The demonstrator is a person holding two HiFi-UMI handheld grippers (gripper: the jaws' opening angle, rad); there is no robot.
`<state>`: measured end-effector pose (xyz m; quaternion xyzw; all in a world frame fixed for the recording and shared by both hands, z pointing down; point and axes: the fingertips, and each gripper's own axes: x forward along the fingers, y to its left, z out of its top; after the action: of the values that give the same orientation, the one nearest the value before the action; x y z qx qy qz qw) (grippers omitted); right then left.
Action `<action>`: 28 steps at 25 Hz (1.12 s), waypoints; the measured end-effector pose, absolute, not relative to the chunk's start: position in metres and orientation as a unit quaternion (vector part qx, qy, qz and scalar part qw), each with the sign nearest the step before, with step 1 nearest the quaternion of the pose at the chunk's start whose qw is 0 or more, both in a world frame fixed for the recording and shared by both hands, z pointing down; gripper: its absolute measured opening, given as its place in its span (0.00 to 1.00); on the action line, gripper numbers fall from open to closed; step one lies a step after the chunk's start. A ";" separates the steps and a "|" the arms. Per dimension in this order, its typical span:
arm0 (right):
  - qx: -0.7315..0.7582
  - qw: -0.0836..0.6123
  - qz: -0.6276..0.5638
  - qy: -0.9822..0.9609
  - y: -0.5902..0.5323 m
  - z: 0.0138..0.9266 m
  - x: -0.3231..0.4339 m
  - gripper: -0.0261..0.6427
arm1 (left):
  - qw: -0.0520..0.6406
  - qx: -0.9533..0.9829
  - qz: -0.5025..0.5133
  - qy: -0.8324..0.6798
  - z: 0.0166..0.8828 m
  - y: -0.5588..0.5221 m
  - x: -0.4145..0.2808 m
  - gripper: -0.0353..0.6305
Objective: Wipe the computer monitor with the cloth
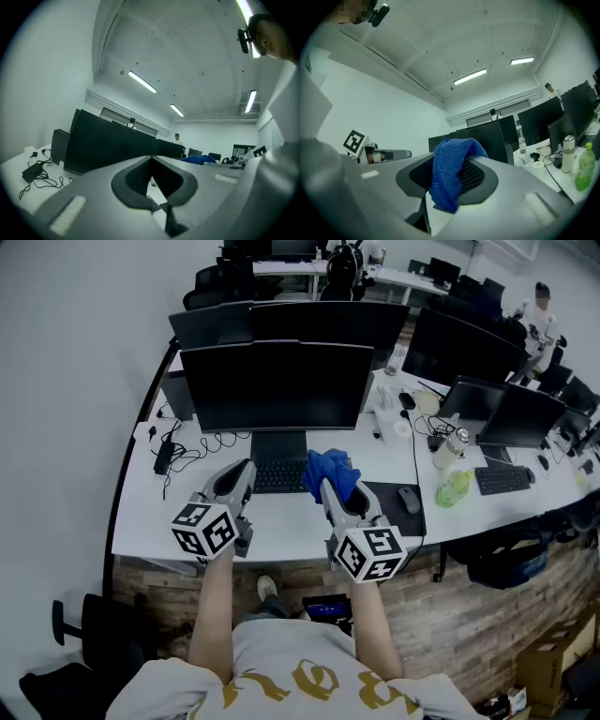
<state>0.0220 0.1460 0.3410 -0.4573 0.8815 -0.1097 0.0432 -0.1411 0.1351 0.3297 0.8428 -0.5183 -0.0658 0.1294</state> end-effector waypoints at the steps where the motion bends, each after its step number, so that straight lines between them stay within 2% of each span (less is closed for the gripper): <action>1: -0.457 0.043 -0.109 0.882 0.146 0.340 0.022 0.25 | 0.129 0.842 -0.066 -0.519 0.329 0.135 -0.141 0.05; 11: -0.453 0.046 -0.099 0.885 0.143 0.335 0.021 0.25 | 0.124 0.841 -0.064 -0.523 0.325 0.134 -0.140 0.05; 17: -0.459 0.072 -0.086 0.881 0.135 0.317 0.027 0.26 | 0.113 0.840 -0.069 -0.526 0.314 0.131 -0.143 0.05; 23: -0.433 0.131 -0.079 0.888 0.115 0.291 0.013 0.26 | 0.111 0.841 -0.076 -0.524 0.310 0.111 -0.158 0.05; 28: -0.436 0.134 -0.059 0.888 0.083 0.282 -0.007 0.26 | 0.109 0.844 -0.073 -0.520 0.315 0.073 -0.175 0.05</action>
<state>-0.0072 0.0831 0.2822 -0.4356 0.8881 -0.0589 0.1341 -0.1746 0.0728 0.3148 0.8443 -0.5198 -0.0726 0.1085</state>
